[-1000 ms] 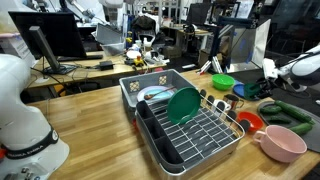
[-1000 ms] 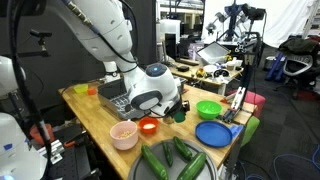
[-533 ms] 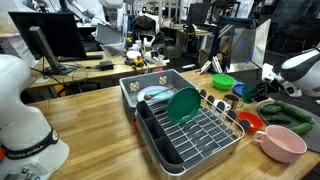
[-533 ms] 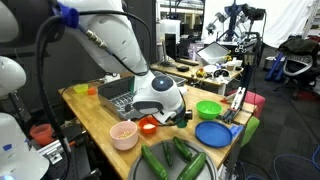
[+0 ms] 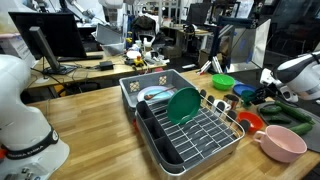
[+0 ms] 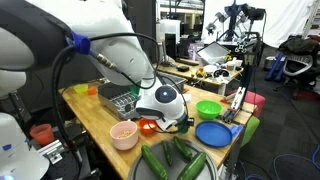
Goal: Pour the contents in the dark green cup into the orange bowl
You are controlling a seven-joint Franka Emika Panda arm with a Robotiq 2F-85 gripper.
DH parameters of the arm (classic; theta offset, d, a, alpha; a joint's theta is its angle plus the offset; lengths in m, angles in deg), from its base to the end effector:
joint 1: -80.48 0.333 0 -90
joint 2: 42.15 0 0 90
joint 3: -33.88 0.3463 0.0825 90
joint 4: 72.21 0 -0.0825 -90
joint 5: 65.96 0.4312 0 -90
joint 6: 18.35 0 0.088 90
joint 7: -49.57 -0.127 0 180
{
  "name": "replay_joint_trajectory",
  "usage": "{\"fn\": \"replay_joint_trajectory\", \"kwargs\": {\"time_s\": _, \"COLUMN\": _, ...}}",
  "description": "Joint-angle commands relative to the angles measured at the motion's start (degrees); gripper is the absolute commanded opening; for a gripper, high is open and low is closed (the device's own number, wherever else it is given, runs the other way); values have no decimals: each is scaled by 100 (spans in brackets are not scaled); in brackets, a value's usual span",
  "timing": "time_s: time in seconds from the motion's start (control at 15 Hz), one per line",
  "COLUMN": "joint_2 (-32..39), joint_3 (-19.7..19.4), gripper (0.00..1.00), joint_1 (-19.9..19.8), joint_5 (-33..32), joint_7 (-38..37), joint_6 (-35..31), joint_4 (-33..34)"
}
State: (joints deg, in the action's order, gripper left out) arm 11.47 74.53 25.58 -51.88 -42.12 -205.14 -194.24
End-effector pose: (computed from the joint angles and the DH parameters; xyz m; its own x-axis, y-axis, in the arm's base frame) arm 0.5962 -0.1532 0.0522 -0.6027 -0.5721 -0.5562 -0.6183 0.7755 -0.1277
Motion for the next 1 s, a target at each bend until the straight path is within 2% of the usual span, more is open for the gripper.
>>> {"fn": "replay_joint_trajectory", "kwargs": {"time_s": 0.0, "joint_2": 164, "joint_3": 174, "gripper": 45, "joint_1": -143, "joint_5": 228, "joint_7": 384, "joint_6": -123, "joint_4": 53}}
{"fn": "replay_joint_trajectory", "kwargs": {"time_s": 0.07, "joint_2": 132, "joint_3": 128, "gripper": 51, "joint_1": -95, "joint_5": 253, "joint_7": 386, "joint_6": -115, "joint_4": 44}}
{"fn": "replay_joint_trajectory", "kwargs": {"time_s": 0.2, "joint_2": 128, "joint_3": 137, "gripper": 94, "joint_1": -93, "joint_5": 270, "joint_7": 423, "joint_6": -115, "joint_4": 28}}
{"fn": "replay_joint_trajectory", "kwargs": {"time_s": 0.33, "joint_2": 60, "joint_3": 128, "gripper": 96, "joint_1": -72, "joint_5": 278, "joint_7": 454, "joint_6": -107, "joint_4": -23}}
{"fn": "replay_joint_trajectory", "kwargs": {"time_s": 0.4, "joint_2": 59, "joint_3": 180, "gripper": 99, "joint_1": -116, "joint_5": 268, "joint_7": 485, "joint_6": -105, "joint_4": -49}}
{"fn": "replay_joint_trajectory", "kwargs": {"time_s": 0.6, "joint_2": 16, "joint_3": 397, "gripper": 100, "joint_1": -270, "joint_5": 250, "joint_7": 574, "joint_6": -187, "joint_4": -211}}
{"fn": "replay_joint_trajectory", "kwargs": {"time_s": 0.93, "joint_2": -150, "joint_3": 773, "gripper": 100, "joint_1": -576, "joint_5": 248, "joint_7": 374, "joint_6": -839, "joint_4": -819}}
